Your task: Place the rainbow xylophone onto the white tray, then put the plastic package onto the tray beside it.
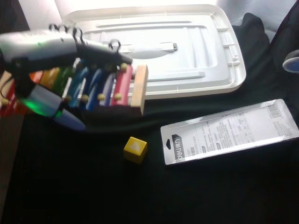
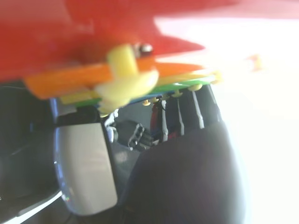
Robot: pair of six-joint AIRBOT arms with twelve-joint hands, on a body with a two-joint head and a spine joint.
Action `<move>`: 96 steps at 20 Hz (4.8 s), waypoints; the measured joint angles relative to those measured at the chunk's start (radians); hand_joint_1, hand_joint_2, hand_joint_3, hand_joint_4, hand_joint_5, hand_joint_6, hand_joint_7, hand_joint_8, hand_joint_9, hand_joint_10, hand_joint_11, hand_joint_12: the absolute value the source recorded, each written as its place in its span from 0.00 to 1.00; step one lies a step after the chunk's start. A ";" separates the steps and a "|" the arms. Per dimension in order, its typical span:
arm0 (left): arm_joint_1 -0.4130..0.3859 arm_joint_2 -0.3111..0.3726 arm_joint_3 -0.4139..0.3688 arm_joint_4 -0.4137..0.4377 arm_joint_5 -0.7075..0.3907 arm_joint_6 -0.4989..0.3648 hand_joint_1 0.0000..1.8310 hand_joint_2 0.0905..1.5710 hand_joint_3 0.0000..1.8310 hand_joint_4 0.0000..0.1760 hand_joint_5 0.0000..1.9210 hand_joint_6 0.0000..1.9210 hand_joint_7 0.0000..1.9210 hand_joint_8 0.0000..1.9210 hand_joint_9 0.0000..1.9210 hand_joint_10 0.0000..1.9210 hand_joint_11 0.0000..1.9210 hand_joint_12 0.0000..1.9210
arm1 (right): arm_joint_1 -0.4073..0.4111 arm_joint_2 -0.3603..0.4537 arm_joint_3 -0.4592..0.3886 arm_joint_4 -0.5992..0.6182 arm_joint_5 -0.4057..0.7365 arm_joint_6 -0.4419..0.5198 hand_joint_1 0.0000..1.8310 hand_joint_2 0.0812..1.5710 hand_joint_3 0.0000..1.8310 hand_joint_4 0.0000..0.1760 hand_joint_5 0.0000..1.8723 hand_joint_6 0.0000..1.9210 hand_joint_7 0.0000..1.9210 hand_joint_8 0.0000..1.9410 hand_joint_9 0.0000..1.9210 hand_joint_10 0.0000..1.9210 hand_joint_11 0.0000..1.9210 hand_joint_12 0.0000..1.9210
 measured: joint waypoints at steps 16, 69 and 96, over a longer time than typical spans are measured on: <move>-0.229 -0.307 0.338 0.097 0.233 -0.005 0.81 0.75 0.00 0.00 0.28 0.35 0.34 0.76 0.41 0.70 0.27 0.58 | 0.000 -0.043 0.019 0.006 0.001 0.000 0.60 0.31 0.00 0.70 0.20 0.01 0.17 0.13 0.05 0.37 0.00 0.39; -0.120 -0.682 0.789 -0.098 0.421 -0.005 0.76 0.62 0.00 0.00 0.38 0.00 0.41 0.01 0.46 0.06 0.22 0.36 | 0.000 -0.059 0.027 -0.002 0.053 0.008 0.63 0.37 0.00 0.56 0.19 0.02 0.15 0.28 0.10 0.30 0.00 0.40; -0.244 -0.418 0.451 -0.029 0.261 0.015 0.50 0.42 0.00 1.00 0.00 0.00 0.00 0.00 0.00 0.00 0.00 0.00 | 0.028 -0.010 0.005 -0.064 -0.004 0.010 0.54 0.28 0.00 1.00 0.05 0.00 0.16 0.09 0.15 0.01 0.01 0.33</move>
